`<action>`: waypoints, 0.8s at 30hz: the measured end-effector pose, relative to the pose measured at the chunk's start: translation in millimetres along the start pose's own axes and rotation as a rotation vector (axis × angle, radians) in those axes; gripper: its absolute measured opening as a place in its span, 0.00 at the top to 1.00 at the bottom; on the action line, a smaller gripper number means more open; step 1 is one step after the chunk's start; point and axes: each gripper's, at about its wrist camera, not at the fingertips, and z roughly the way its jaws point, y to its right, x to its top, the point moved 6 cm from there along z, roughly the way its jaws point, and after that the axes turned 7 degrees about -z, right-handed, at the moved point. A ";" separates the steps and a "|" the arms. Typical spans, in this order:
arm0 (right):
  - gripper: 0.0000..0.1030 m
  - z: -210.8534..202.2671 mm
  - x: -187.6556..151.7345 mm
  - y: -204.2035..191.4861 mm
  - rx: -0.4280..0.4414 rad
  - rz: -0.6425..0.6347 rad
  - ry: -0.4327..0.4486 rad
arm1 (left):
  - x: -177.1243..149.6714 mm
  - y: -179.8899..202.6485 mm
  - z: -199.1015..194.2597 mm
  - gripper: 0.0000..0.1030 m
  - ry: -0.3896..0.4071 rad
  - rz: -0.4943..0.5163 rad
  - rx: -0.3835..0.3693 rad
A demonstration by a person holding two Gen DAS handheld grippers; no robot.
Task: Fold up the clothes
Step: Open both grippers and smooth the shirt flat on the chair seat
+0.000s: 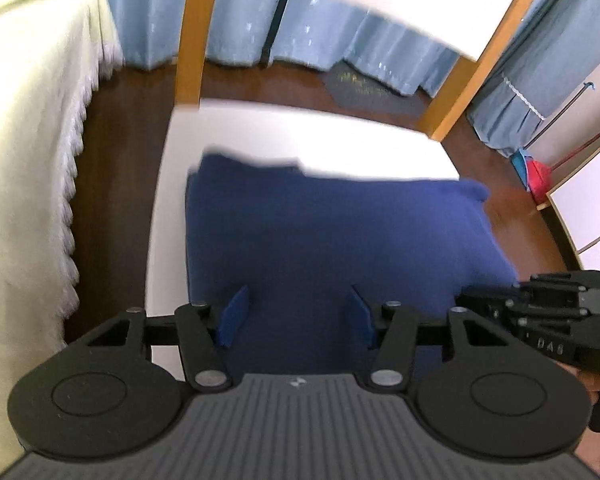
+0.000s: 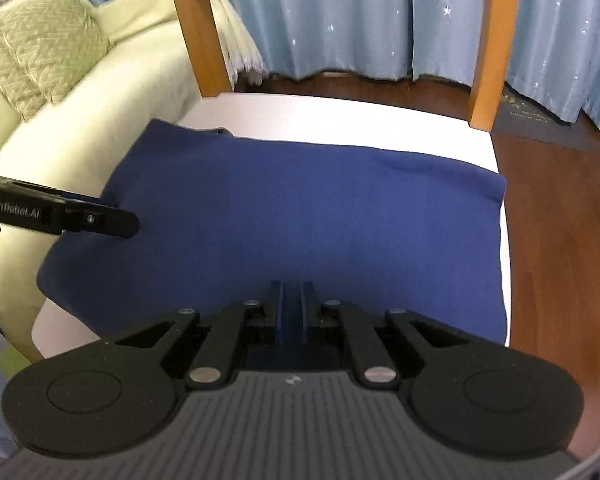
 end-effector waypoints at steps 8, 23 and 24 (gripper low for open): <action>0.94 21.2 54.3 45.9 -0.113 -0.052 0.096 | 40.6 -20.7 54.4 0.43 -0.026 0.019 0.079; 0.93 61.1 60.7 101.3 -0.169 -0.056 0.012 | 59.1 -17.1 84.3 0.40 -0.031 -0.001 0.130; 0.93 61.3 57.8 110.1 -0.158 -0.013 0.035 | 61.8 -17.7 81.4 0.41 -0.017 -0.008 0.134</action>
